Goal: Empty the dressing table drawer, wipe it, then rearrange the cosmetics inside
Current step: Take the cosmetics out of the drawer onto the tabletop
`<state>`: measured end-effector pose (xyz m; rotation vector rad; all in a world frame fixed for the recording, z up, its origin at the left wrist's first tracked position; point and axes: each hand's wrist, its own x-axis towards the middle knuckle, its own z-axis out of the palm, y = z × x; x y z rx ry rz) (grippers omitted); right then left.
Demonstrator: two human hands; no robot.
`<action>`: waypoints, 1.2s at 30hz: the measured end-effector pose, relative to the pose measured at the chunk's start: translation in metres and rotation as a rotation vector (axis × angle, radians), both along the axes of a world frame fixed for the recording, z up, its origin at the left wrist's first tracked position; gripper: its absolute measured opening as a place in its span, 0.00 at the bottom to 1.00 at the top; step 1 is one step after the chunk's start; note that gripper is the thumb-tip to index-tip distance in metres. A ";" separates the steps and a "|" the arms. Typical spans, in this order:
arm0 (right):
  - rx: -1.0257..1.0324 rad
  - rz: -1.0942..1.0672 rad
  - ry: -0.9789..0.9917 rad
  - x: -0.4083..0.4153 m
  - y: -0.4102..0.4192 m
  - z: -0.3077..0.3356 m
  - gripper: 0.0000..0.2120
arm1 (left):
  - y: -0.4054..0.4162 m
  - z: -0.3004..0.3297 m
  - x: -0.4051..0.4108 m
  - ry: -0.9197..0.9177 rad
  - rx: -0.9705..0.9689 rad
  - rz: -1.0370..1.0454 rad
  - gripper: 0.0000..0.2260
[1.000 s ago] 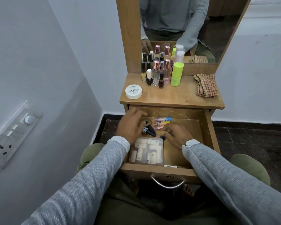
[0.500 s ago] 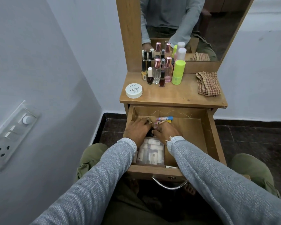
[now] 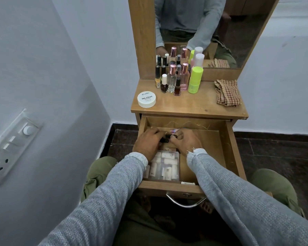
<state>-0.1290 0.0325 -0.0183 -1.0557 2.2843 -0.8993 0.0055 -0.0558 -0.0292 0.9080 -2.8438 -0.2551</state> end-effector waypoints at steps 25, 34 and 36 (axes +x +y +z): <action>-0.464 0.081 0.383 -0.080 -0.016 0.114 0.06 | -0.020 0.073 -0.040 0.656 0.254 0.153 0.10; -0.345 0.080 0.504 -0.088 -0.038 0.104 0.07 | -0.039 0.084 -0.074 0.514 0.238 0.241 0.13; -0.345 0.080 0.498 -0.089 -0.040 0.104 0.08 | -0.040 0.084 -0.077 0.519 0.246 0.253 0.13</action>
